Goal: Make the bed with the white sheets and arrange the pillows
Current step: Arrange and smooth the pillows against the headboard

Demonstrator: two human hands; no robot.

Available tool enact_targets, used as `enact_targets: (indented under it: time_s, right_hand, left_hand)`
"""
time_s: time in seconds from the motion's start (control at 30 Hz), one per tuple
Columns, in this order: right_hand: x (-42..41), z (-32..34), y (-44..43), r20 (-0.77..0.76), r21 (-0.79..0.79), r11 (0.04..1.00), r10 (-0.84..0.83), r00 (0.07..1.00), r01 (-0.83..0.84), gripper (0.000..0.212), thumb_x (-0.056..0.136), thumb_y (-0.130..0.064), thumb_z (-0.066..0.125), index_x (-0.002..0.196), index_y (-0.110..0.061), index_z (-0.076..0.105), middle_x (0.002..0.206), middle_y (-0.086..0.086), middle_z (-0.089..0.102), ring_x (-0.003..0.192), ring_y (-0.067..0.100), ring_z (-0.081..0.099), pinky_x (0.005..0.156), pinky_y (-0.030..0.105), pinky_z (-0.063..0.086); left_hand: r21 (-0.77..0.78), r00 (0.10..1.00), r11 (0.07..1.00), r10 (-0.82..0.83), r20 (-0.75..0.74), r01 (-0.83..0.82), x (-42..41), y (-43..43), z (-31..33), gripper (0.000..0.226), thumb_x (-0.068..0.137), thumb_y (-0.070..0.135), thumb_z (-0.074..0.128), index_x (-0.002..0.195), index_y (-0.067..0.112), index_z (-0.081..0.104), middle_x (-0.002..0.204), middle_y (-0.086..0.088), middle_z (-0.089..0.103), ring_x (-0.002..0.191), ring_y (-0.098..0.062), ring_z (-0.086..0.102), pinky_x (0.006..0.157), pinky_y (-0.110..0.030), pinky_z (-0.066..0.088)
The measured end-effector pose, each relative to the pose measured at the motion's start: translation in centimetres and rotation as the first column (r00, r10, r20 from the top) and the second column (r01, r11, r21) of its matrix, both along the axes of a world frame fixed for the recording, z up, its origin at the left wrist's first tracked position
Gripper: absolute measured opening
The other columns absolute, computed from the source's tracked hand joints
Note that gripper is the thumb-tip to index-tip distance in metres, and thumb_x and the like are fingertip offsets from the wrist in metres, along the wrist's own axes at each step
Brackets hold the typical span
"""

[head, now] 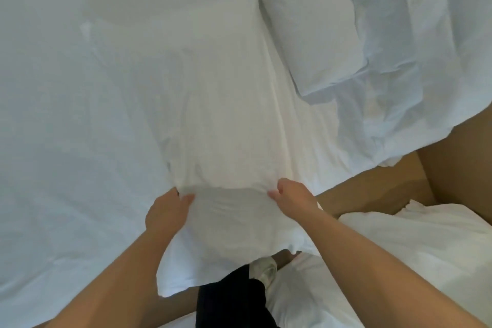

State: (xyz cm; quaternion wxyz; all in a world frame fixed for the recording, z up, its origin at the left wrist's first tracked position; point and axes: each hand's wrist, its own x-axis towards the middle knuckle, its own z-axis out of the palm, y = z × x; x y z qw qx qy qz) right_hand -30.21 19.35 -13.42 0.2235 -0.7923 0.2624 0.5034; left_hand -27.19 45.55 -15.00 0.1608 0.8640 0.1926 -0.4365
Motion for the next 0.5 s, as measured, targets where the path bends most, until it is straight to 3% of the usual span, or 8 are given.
enact_targets:
  time_s: [0.07, 0.13, 0.23, 0.3, 0.37, 0.5]
  right_hand:
    - [1.4, -1.5, -0.7, 0.054, -0.022, 0.990, -0.135, 0.989, 0.136, 0.060, 0.085, -0.058, 0.060, 0.128, -0.020, 0.041, 0.121, 0.006, 0.049, 0.111, 0.027, 0.051, 0.092, 0.042, 0.046]
    - [4.0, -2.5, -0.4, 0.117, 0.049, 0.944, -0.329, 0.937, 0.325, 0.103, 0.073, -0.069, 0.068, 0.151, -0.027, 0.015, 0.145, 0.007, 0.035, 0.132, 0.031, 0.040, 0.106, 0.048, 0.037]
    - [8.0, -5.2, 1.7, 0.139, 0.137, 0.883, -0.466, 0.874, 0.449, 0.122, 0.065, -0.078, 0.066, 0.154, -0.031, -0.003, 0.154, 0.011, 0.024, 0.142, 0.033, 0.027, 0.114, 0.053, 0.026]
    - [9.2, -7.5, 3.2, 0.201, 0.049, 0.895, -0.444, 0.873, 0.444, 0.116, 0.064, -0.082, 0.062, 0.150, -0.022, 0.012, 0.146, 0.012, 0.034, 0.138, 0.031, 0.032, 0.110, 0.052, 0.028]
    - [9.2, -9.0, 4.1, 0.325, -0.029, 0.912, -0.378, 0.867, 0.409, 0.093, 0.072, -0.078, 0.060, 0.136, -0.015, 0.035, 0.133, 0.008, 0.048, 0.128, 0.029, 0.044, 0.102, 0.046, 0.036]
    - [8.7, -7.9, 3.4, 0.419, 0.045, 0.931, -0.347, 0.839, 0.362, 0.052, 0.092, -0.061, 0.050, 0.120, -0.018, 0.055, 0.115, 0.006, 0.065, 0.110, 0.029, 0.059, 0.086, 0.034, 0.043]
  left_hand:
    - [-0.054, 0.983, 0.985, 0.168, 0.066, -0.165, 1.6, 0.4, -1.3, 0.049, 0.087, 0.046, 0.065, 0.114, 0.008, 0.049, 0.114, -0.014, 0.057, 0.104, -0.032, 0.056, 0.084, -0.040, 0.045]
    - [-0.089, 0.901, 0.910, 0.413, 0.134, -0.404, 4.1, -0.1, -2.1, 0.089, 0.075, 0.057, 0.073, 0.137, 0.008, 0.034, 0.135, -0.018, 0.043, 0.123, -0.038, 0.047, 0.101, -0.046, 0.041]
    - [-0.064, 0.784, 0.787, 0.617, 0.072, -0.614, 7.6, -2.6, -4.0, 0.112, 0.071, 0.072, 0.066, 0.151, 0.018, 0.009, 0.149, -0.017, 0.025, 0.137, -0.040, 0.031, 0.111, -0.051, 0.028]
    - [-0.002, 0.768, 0.773, 0.631, 0.107, -0.635, 8.2, -4.6, -6.1, 0.109, 0.072, 0.076, 0.061, 0.148, 0.011, 0.017, 0.147, -0.018, 0.030, 0.136, -0.039, 0.032, 0.110, -0.048, 0.028]
    - [-0.013, 0.753, 0.772, 0.623, 0.211, -0.635, 7.7, -6.4, -7.6, 0.092, 0.078, 0.072, 0.057, 0.138, 0.007, 0.031, 0.140, -0.019, 0.043, 0.129, -0.037, 0.042, 0.105, -0.044, 0.033]
    - [-0.046, 0.792, 0.841, 0.526, 0.311, -0.540, 7.0, -6.4, -6.0, 0.066, 0.092, 0.060, 0.047, 0.135, 0.011, 0.044, 0.132, -0.014, 0.057, 0.123, -0.034, 0.052, 0.098, -0.038, 0.039]
